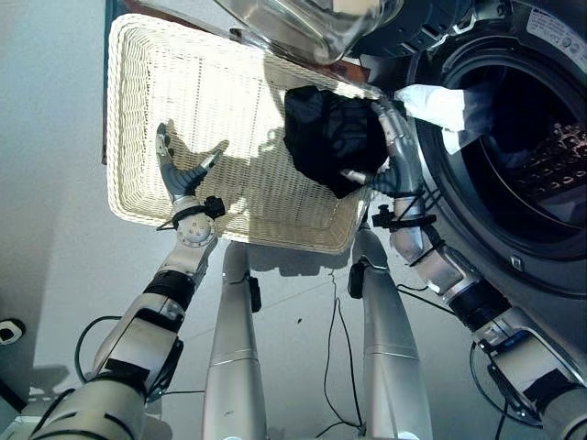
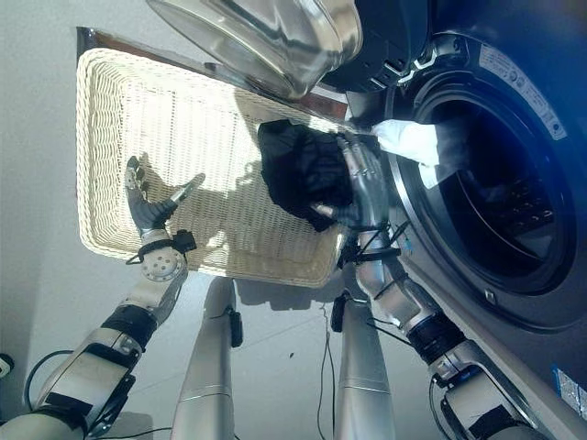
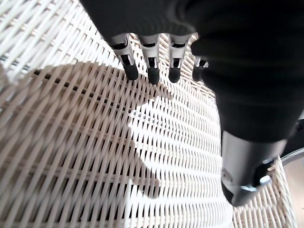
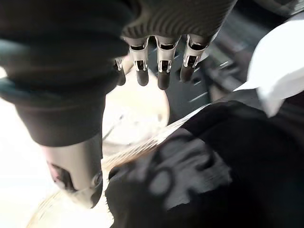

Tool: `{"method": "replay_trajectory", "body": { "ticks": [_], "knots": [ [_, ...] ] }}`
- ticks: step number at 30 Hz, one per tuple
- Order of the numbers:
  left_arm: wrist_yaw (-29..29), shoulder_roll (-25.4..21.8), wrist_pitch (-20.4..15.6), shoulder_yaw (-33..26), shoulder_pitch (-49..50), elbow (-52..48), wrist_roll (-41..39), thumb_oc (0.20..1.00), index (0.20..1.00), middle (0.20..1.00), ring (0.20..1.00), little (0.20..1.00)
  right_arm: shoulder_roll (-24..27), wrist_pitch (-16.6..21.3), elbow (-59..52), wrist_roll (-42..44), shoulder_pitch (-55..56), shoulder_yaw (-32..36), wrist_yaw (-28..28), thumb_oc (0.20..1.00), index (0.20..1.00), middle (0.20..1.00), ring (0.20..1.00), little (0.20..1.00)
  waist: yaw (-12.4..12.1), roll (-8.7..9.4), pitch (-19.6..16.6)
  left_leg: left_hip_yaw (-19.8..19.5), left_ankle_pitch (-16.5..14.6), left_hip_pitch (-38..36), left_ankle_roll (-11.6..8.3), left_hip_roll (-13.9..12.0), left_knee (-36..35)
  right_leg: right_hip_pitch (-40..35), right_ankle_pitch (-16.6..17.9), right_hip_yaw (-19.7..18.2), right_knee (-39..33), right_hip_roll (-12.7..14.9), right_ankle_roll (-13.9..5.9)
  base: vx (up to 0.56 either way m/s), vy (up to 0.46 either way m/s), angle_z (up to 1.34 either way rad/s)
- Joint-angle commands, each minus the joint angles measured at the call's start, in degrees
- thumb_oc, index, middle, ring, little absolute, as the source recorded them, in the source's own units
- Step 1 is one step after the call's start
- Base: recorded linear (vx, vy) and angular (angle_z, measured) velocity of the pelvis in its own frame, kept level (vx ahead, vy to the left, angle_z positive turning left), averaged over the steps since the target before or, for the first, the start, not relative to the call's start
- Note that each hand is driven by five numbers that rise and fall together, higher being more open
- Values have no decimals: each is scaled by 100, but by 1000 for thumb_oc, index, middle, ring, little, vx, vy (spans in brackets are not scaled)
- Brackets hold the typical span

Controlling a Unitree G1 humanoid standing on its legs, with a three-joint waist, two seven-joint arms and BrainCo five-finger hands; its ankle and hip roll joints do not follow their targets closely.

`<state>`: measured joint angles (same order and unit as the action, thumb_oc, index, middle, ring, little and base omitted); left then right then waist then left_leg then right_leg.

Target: Put the clothes into the washing machine.

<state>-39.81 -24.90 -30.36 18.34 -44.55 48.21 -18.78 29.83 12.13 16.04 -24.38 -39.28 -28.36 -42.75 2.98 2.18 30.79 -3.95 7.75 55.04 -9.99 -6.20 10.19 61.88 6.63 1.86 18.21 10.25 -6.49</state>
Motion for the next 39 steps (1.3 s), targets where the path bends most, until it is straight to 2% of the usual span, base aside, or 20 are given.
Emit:
{"method": "replay_trajectory", "body": {
  "ticks": [1, 6, 8, 12, 14, 16, 17, 18, 21, 24, 25, 28, 32, 37, 39],
  "knots": [
    [143, 222, -43, -19, -17, -150, 317, 1000, 1000, 1000, 1000, 1000, 192, 302, -565, -275, 48, -177, -95, 1000, 1000, 1000, 1000, 1000, -23, -32, -100, 190, 98, 302, 568, 461, 320, -226, 205, 336, -228, -366, -51, 0, 0, 0],
    [181, 236, -57, -17, -53, -106, 297, 1000, 1000, 1000, 1000, 1000, 169, 336, -559, -309, -20, -241, -213, 1000, 1000, 1000, 1000, 1000, -35, -55, -100, 181, 98, 345, 569, 477, 367, -190, 201, 337, -198, -363, -46, 0, 0, 0],
    [185, 238, -28, -13, -72, -119, 291, 1000, 1000, 1000, 1000, 1000, 192, 342, -537, -307, -53, -259, -143, 1000, 1000, 1000, 1000, 1000, -39, -61, -100, 181, 102, 344, 568, 482, 378, -186, 203, 336, -181, -365, -47, 0, 0, 0],
    [204, 215, -6, 0, -110, -101, 252, 1000, 1000, 1000, 1000, 1000, 296, 100, -471, -357, -145, -423, 284, 1000, 1000, 1000, 1000, 1000, -42, -48, -100, 183, 100, 338, 559, 471, 430, -193, 196, 340, -131, -360, -51, 0, 0, 0],
    [249, 187, 3, 31, -172, -70, 208, 1000, 1000, 1000, 1000, 1000, 333, -183, -331, -419, -252, -595, 464, 1000, 1000, 1000, 1000, 1000, -58, -48, -100, 177, 108, 340, 548, 472, 435, -195, 205, 354, -135, -347, -52, 0, 0, 0],
    [308, 171, 32, 97, -298, 13, 140, 1000, 1000, 1000, 1000, 1000, 386, -735, 37, -439, -486, -928, 704, 1000, 1000, 1000, 1000, 1000, -89, -44, -100, 169, 114, 322, 547, 480, 423, -203, 215, 377, -139, -340, -49, 0, -16, 0],
    [316, 168, 28, 94, -304, 22, 136, 1000, 1000, 1000, 1000, 1000, 384, -765, 63, -439, -505, -944, 721, 1000, 1000, 1000, 1000, 1000, -86, -44, -100, 167, 113, 326, 546, 481, 426, -200, 216, 378, -140, -341, -49, 0, 0, 0],
    [347, 161, 46, 125, -361, 51, 100, 1000, 1000, 1000, 1000, 1000, 390, -1035, 243, -443, -628, -1101, 845, 1000, 1000, 1000, 1000, 1000, -103, -50, -100, 161, 117, 333, 544, 483, 428, -195, 222, 384, -141, -338, -46, 0, 0, 0],
    [466, 153, 52, 240, -603, 240, -19, 1000, 1000, 1000, 1000, 1000, 357, -1484, 849, -365, -1137, -1491, 821, 1000, 1000, 1000, 1000, 1000, -167, -71, -100, 130, 134, 354, 544, 507, 422, -181, 250, 424, -161, -319, -34, 1, -33, 1],
    [573, 145, 47, 276, -759, 372, -86, 1000, 1000, 1000, 1000, 1000, 295, -1632, 1297, -344, -1484, -1634, 909, 1000, 1000, 1000, 1000, 1000, -216, -88, -100, 101, 136, 359, 537, 527, 409, -180, 264, 456, -184, -300, -35, -1, -24, 1],
    [620, 165, 44, 334, -862, 449, -119, 1000, 1000, 1000, 1000, 1000, 252, -1791, 1671, -204, -1777, -1832, 928, 1000, 1000, 1000, 1000, 1000, -270, -110, -100, 85, 146, 359, 536, 531, 392, -187, 273, 498, -189, -281, -30, -1, -34, 1],
    [729, 215, -21, 432, -1042, 621, -172, 1000, 1000, 1000, 1000, 1000, 109, -1916, 2499, -157, -2329, -2111, 1090, 1000, 1000, 1000, 1000, 1000, -384, -169, -100, 39, 155, 398, 542, 572, 387, -162, 290, 562, -193, -263, -24, 7, -42, 3],
    [773, 227, -57, 491, -1108, 678, -213, 1000, 1000, 1000, 1000, 1000, 46, -2185, 2960, -232, -2583, -2279, 1245, 1000, 1000, 1000, 1000, 1000, -453, -194, -100, 21, 169, 414, 554, 592, 382, -160, 297, 606, -189, -257, -12, 7, -13, 6],
    [837, 255, -81, 568, -1239, 753, -278, 1000, 1000, 1000, 1000, 1000, -57, -2625, 3563, -648, -2861, -2445, 1353, 1000, 1000, 1000, 1000, 1000, -519, -236, -100, 12, 183, 439, 572, 610, 354, -145, 324, 652, -214, -241, -15, 5, -7, 4],
    [889, 265, -120, 612, -1284, 783, -316, 1000, 1000, 1000, 1000, 1000, -71, -2681, 3881, -1004, -2980, -2569, 1362, 1000, 1000, 1000, 1000, 1000, -543, -260, -100, 1, 192, 453, 587, 623, 337, -131, 342, 661, -226, -239, -15, 16, -10, 6]
  ]
}}
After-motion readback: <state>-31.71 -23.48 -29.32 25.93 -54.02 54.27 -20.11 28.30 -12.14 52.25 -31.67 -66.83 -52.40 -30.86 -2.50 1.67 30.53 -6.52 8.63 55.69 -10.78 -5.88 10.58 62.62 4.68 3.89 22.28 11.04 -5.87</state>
